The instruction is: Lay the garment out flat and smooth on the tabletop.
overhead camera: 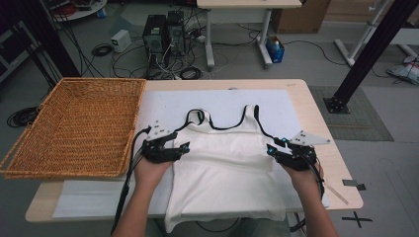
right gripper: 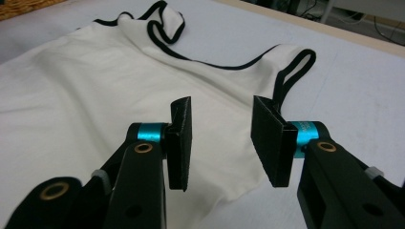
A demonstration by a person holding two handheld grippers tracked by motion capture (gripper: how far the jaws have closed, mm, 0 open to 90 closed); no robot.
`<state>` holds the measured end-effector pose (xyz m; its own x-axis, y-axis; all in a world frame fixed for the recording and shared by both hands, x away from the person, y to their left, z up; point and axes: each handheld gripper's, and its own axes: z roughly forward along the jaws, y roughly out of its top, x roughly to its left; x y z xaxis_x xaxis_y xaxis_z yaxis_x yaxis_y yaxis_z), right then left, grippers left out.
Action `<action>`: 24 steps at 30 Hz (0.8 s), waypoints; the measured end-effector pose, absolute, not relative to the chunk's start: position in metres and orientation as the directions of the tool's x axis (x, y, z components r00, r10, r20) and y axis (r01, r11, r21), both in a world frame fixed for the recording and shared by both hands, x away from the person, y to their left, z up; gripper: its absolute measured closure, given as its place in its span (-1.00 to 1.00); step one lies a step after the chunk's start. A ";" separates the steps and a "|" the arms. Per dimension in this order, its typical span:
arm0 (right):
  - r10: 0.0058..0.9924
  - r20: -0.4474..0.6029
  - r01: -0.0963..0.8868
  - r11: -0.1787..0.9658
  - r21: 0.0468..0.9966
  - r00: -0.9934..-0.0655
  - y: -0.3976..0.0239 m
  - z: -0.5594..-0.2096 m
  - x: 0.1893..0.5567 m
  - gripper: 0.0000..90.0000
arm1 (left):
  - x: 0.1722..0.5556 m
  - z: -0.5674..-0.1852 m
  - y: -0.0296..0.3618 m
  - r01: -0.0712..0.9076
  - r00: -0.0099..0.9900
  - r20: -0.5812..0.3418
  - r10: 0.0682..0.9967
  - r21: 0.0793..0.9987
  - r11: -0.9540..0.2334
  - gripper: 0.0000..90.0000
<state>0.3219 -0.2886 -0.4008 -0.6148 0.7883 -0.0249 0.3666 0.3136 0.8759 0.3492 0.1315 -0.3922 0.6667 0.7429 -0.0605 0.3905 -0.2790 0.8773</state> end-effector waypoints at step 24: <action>0.810 -0.047 0.401 0.338 0.851 -0.584 -0.279 -0.421 0.383 0.31 | 0.486 -0.428 0.061 0.507 0.688 -0.087 0.720 0.768 -0.392 0.23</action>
<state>0.3830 -0.2792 -0.4205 -0.5841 0.8103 -0.0466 0.4015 0.3384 0.8511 0.4857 0.0612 -0.4278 0.6885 0.7200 -0.0870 0.5069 -0.3919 0.7678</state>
